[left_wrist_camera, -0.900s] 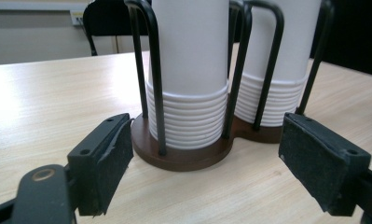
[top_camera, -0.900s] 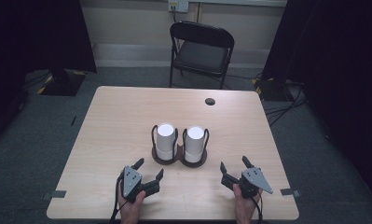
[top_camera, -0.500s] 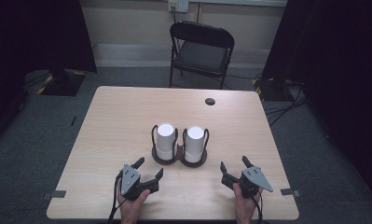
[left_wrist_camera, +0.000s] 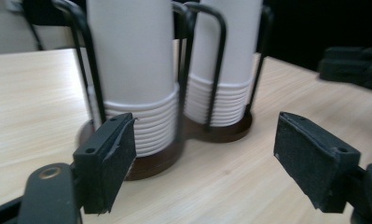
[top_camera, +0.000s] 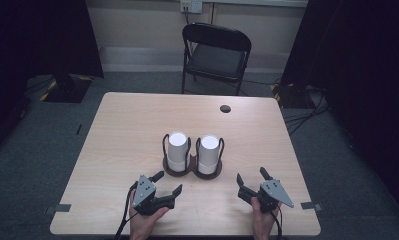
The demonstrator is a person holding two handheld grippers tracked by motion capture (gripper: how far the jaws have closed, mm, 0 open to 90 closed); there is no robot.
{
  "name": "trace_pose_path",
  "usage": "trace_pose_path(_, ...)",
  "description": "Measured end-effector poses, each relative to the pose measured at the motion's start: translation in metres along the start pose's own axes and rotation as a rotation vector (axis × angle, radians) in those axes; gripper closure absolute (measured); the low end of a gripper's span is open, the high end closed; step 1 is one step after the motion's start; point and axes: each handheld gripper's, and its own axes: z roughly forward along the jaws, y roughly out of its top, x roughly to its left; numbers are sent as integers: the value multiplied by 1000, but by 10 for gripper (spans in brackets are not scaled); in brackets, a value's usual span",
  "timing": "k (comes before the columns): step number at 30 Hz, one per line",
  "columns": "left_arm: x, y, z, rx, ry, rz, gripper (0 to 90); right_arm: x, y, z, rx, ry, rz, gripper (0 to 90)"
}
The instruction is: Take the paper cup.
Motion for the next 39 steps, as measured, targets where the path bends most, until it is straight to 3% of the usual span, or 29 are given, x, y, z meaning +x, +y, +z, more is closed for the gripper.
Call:
trace_pose_path(2,-2,2,1,1,9,15,220,0,0,0,2,0,-5,132)
trace_pose_path(7,-3,8,7,10,-34,31,224,1,0,0,2,-2,-5,133)
trace_pose_path(18,-11,22,13,4,-70,51,255,0,0,1,10,5,-6,133)
trace_pose_path(21,-13,28,18,14,-95,64,309,0,0,1,12,6,-4,134)
trace_pose_path(26,-17,40,23,-9,-122,96,349,0,0,1,13,8,-4,134)
trace_pose_path(31,-22,53,29,-33,-127,159,390,0,0,1,10,5,-6,134)
trace_pose_path(34,-22,58,35,-46,-158,166,395,0,0,1,9,4,-4,134)
trace_pose_path(36,-22,59,37,-74,-144,188,402,0,0,1,9,6,-5,134)
trace_pose_path(39,-17,62,40,-76,-167,162,413,0,0,1,8,9,-5,134)
